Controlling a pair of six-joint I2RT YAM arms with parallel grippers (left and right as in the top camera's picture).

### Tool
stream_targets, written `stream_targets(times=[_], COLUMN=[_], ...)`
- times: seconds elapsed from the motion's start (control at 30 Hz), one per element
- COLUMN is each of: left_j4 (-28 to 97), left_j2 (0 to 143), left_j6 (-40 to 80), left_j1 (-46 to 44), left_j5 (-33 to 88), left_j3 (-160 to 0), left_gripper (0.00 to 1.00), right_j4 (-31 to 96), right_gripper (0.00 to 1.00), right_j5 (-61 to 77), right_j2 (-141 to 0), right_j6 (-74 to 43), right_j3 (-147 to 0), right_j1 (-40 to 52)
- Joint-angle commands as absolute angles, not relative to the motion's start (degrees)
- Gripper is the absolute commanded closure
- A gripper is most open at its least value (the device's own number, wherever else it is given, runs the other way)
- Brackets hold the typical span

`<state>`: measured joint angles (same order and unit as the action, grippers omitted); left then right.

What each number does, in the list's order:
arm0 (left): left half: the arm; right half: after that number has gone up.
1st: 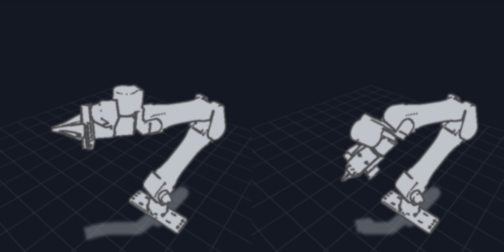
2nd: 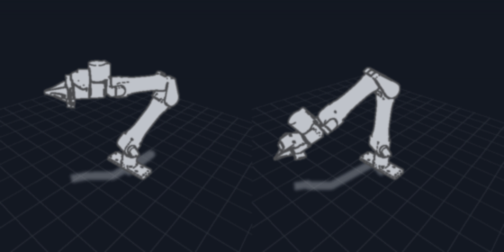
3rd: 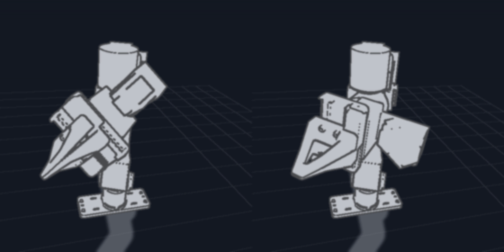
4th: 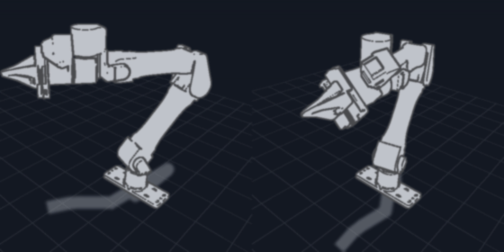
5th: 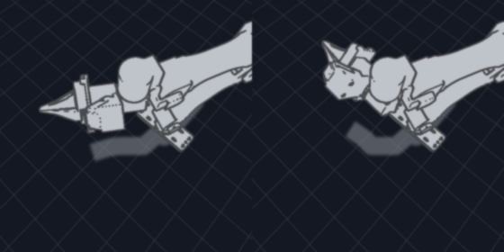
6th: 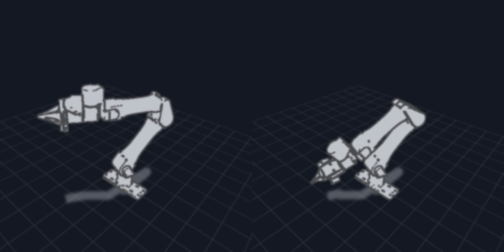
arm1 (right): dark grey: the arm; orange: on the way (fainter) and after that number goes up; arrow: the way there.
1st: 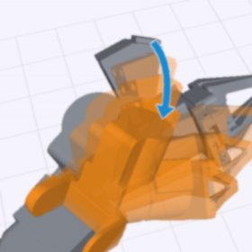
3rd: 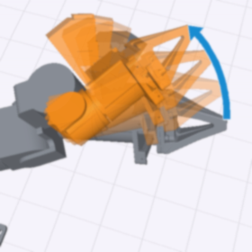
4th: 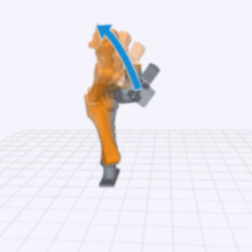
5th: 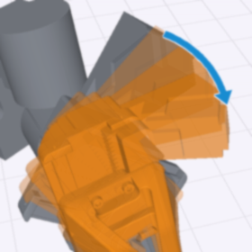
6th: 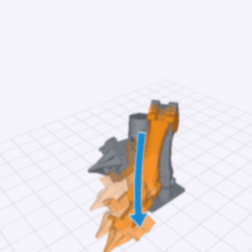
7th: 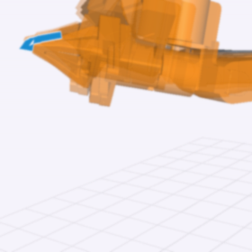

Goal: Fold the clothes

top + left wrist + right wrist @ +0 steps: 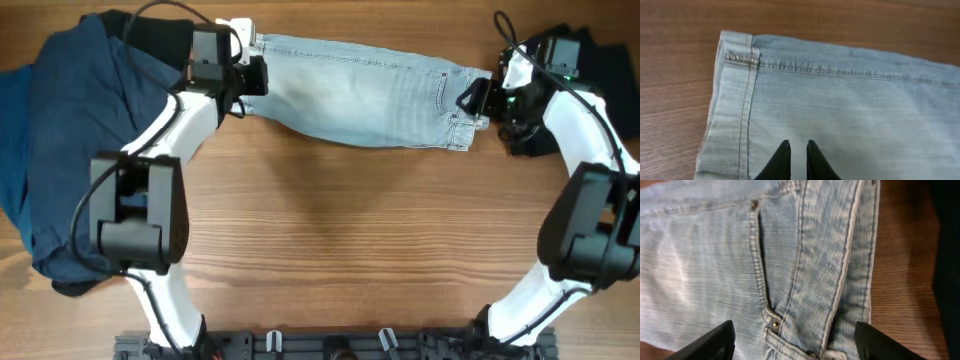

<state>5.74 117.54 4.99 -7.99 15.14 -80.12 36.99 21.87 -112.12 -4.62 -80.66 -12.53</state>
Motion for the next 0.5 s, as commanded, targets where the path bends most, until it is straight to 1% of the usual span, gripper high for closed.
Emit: stream_targets(times=[0.0, 0.03, 0.1, 0.2, 0.3, 0.47], left_j4=[5.0, 5.4, 6.7, 8.2, 9.0, 11.3], left_j2=[120.8, 121.6, 122.5, 123.6, 124.6, 126.0], left_j6=[4.7, 4.8, 5.0, 5.0, 5.0, 5.0], left_j1=[-8.1, -8.1, -8.1, -8.1, -8.1, -8.1], left_j5=[13.6, 11.5, 8.8, 7.4, 7.4, 7.4], left_j3=[-80.5, -80.5, -80.5, -80.5, -80.5, -80.5], left_gripper=[0.91, 0.94, 0.96, 0.96, 0.96, 0.96], right_j4=[36.3, 36.2, 35.9, 35.2, 35.2, 35.7], right_gripper=[0.24, 0.24, 0.24, 0.28, 0.28, 0.28], right_j5=[22.7, 22.7, 22.8, 21.6, 16.5, 12.0], right_j2=[-114.3, -114.8, -116.1, -117.8, -118.0, -118.0], right_j6=[-4.6, -4.5, -4.5, -4.6, -4.6, -4.5], right_j3=[-79.7, -79.7, -79.7, -79.7, -79.7, -79.7], right_j1=[-12.2, -12.2, -12.2, -12.1, -12.3, -12.4])
